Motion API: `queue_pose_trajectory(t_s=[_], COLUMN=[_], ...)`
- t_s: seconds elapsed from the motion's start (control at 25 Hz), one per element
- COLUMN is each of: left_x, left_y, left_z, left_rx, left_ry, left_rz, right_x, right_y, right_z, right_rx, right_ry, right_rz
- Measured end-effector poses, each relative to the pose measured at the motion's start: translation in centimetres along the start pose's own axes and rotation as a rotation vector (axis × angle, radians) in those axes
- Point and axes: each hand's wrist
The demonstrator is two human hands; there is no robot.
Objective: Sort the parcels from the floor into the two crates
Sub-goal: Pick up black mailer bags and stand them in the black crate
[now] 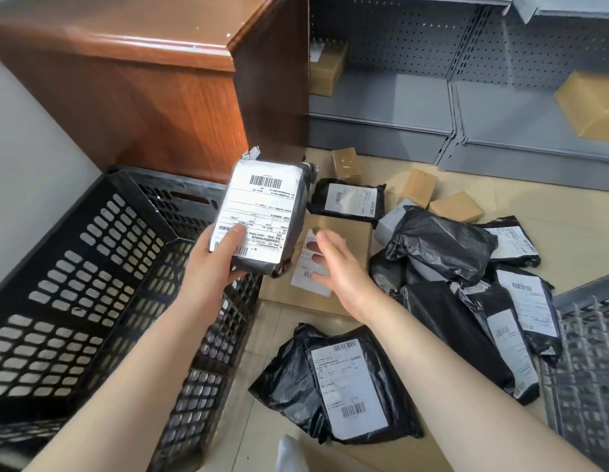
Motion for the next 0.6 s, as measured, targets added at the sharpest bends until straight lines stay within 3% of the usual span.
queue_pose_trajectory(t_s=[0.2,0.36,0.6], left_x=[-0.5,-1.0,-2.2], left_y=[-8.4,-15.1,-20.5], left_z=[-0.7,1.2,7.7], left_rx=[0.006,-0.038,-0.050], left_ry=[-0.025,-0.155,-0.381], left_rz=[-0.144,-0.279,-0.315], right_x=[0.5,1.4,2.5], right_y=[3.7,8.8,13.4], right_z=[0.4,-0.3,-0.8], right_rx=[-0.311,-0.700,-0.958], right_ry=[-0.185,-0.332,-0.296], right_rz=[0.044,0.091,0.061])
Point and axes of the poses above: each hand's wrist, its own x-axis towards the middle knuckle, its own y-axis out of the palm, z = x × y, and after that the axes turned 2 degrees about y, right-handed
